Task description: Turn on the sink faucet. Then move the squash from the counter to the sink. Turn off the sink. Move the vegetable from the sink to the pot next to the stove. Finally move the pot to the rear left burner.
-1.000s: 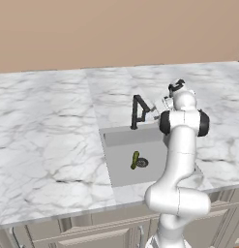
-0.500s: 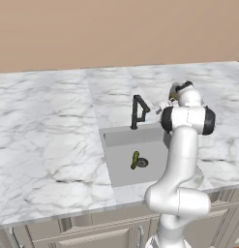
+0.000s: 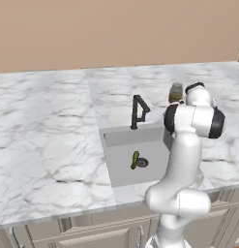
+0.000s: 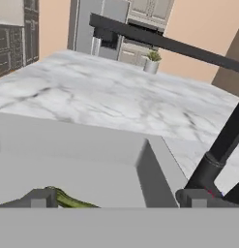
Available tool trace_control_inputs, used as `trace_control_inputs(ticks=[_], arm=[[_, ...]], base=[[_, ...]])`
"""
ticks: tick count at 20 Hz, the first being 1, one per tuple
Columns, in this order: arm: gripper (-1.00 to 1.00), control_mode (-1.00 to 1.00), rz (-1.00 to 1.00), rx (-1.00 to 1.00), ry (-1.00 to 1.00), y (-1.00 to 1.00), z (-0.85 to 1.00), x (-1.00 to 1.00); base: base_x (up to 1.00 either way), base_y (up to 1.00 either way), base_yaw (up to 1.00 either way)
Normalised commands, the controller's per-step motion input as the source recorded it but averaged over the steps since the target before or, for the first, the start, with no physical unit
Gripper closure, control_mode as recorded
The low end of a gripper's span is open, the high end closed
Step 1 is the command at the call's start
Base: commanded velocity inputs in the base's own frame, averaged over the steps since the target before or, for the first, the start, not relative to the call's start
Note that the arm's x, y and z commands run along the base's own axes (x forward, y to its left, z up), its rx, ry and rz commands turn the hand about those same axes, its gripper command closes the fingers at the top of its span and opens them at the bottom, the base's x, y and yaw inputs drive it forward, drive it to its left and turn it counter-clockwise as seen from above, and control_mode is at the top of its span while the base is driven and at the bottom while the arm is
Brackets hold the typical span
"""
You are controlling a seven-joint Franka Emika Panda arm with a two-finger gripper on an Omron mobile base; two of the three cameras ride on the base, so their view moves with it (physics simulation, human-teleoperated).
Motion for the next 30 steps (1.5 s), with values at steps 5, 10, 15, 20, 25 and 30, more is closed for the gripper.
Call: trace_control_inputs(ticks=[5,10,15,20,25,30], arm=[[-1.00,-1.00,-0.05,0.00,-0.02,0.00,0.36,-0.82],[-1.00,-1.00,-0.05,-0.06,0.00,0.12,0.34,-0.68],[-1.00,-1.00,-0.05,-0.13,0.04,0.37,0.30,-0.54],[-1.00,-1.00,-0.04,-0.23,0.19,0.68,0.04,-0.34],[-1.00,-1.00,-0.13,-0.16,0.20,0.50,0.02,-0.34],[-1.00,-1.00,-0.25,-0.02,0.19,0.10,0.14,-0.28]], base=[[0.00,0.00,0.00],[0.00,0.00,0.00],[0.00,0.00,0.00],[0.00,0.00,0.00],[0.00,0.00,0.00],[0.00,0.00,0.00]])
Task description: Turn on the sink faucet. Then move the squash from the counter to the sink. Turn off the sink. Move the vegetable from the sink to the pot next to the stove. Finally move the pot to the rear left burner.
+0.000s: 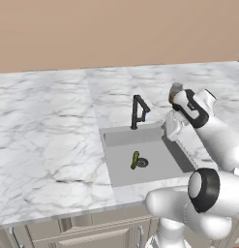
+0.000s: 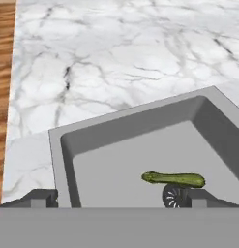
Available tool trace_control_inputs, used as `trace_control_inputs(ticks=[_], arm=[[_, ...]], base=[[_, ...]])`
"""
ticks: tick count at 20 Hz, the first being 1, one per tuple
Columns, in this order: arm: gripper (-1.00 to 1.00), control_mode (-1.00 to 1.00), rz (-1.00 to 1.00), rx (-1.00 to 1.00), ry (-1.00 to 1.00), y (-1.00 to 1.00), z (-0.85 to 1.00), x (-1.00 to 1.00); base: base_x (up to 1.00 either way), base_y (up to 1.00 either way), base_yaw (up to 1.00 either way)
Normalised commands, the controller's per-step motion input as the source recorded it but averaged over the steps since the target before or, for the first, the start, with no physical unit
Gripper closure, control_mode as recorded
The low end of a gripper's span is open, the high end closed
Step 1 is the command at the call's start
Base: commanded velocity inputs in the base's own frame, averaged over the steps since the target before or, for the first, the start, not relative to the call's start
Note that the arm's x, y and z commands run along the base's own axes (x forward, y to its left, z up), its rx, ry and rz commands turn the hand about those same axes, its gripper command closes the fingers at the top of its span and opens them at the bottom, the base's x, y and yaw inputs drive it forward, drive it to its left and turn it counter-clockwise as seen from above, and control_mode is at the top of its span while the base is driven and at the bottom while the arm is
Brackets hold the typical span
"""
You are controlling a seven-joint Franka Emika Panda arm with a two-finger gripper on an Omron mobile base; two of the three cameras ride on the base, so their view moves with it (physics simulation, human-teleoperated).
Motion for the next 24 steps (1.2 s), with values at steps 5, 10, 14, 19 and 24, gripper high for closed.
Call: trace_control_inputs(ticks=[5,10,14,19,24], arm=[[-1.00,-1.00,-0.34,-0.01,0.21,0.00,0.02,-0.10],[-1.00,-1.00,-0.43,-0.02,0.24,0.00,0.00,-0.05],[-1.00,-1.00,-0.45,-0.02,0.27,0.01,0.00,-0.11],[-1.00,-1.00,-0.45,-0.03,0.26,0.07,-0.04,-0.03],[-1.00,-1.00,-0.38,-0.03,0.22,0.18,-0.23,0.00]], base=[[0.00,0.00,0.00],[0.00,0.00,0.00],[0.00,0.00,0.00],[0.00,0.00,0.00],[0.00,0.00,0.00]])
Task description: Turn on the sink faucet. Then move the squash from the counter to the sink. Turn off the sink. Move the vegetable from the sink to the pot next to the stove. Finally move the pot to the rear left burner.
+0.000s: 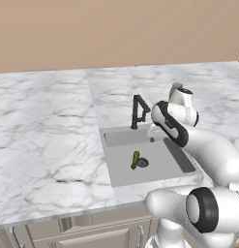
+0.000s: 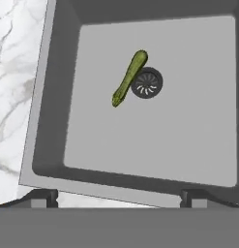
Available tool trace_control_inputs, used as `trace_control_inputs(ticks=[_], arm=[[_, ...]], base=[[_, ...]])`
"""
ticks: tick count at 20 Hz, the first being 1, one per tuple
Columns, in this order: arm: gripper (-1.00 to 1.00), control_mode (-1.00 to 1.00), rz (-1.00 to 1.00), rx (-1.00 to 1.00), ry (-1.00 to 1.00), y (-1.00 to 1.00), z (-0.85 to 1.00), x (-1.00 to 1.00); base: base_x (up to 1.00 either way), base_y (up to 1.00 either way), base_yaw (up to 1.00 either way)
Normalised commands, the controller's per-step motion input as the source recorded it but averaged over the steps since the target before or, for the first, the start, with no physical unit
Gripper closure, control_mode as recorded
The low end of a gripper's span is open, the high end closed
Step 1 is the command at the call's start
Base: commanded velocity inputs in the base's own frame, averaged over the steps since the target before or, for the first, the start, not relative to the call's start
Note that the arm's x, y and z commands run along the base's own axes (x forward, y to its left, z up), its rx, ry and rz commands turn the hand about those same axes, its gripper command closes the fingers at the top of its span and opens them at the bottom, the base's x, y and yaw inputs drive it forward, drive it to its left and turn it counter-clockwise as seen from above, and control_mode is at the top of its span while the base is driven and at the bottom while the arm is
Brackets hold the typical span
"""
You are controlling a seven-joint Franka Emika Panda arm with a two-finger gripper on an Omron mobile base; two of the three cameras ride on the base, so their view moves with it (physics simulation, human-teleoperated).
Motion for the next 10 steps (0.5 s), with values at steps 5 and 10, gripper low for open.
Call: trace_control_inputs(ticks=[5,10], arm=[[-1.00,-1.00,-0.21,-0.01,0.11,0.19,-0.25,0.01],[-1.00,-1.00,-0.09,-0.01,0.02,0.14,-0.26,0.07]], base=[[0.00,0.00,0.00],[0.00,0.00,0.00]])
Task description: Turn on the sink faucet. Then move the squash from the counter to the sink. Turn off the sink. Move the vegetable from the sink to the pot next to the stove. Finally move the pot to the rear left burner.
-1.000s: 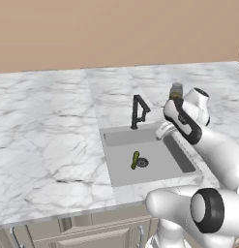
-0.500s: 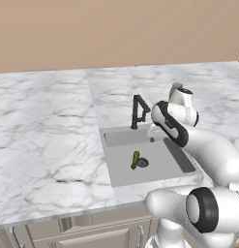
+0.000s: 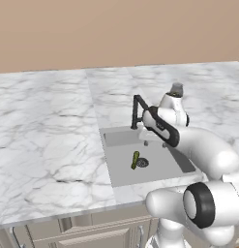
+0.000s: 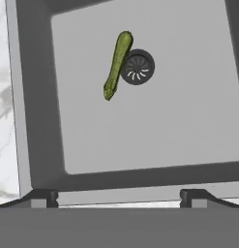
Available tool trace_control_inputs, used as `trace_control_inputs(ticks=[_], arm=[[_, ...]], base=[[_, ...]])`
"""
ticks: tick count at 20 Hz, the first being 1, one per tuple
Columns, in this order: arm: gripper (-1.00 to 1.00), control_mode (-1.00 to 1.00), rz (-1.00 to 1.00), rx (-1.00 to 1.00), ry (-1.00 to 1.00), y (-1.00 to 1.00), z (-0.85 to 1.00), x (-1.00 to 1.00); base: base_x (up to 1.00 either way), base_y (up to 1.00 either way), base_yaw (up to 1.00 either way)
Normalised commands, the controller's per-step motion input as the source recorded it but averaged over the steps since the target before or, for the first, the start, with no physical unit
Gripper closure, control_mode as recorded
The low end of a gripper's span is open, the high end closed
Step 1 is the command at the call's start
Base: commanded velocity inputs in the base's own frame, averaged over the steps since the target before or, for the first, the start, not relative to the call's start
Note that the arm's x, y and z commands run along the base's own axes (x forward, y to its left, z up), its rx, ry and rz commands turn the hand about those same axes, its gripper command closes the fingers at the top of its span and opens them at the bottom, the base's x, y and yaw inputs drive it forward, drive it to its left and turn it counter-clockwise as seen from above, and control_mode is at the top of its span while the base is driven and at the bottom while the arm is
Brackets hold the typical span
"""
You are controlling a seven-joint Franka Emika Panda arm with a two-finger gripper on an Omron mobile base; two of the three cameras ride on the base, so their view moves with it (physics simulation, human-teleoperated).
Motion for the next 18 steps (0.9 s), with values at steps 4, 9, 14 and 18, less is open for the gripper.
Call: trace_control_inputs(ticks=[4,9,14,18], arm=[[-1.00,-1.00,-0.09,-0.04,0.00,0.20,-0.25,0.14],[-1.00,-1.00,-0.15,-0.02,0.00,0.16,-0.26,0.14],[-1.00,-1.00,-0.18,0.00,0.00,0.01,-0.27,0.11],[-1.00,-1.00,-0.18,0.00,0.00,0.00,-0.25,0.11]], base=[[0.00,0.00,0.00],[0.00,0.00,0.00],[0.00,0.00,0.00],[0.00,0.00,0.00]])
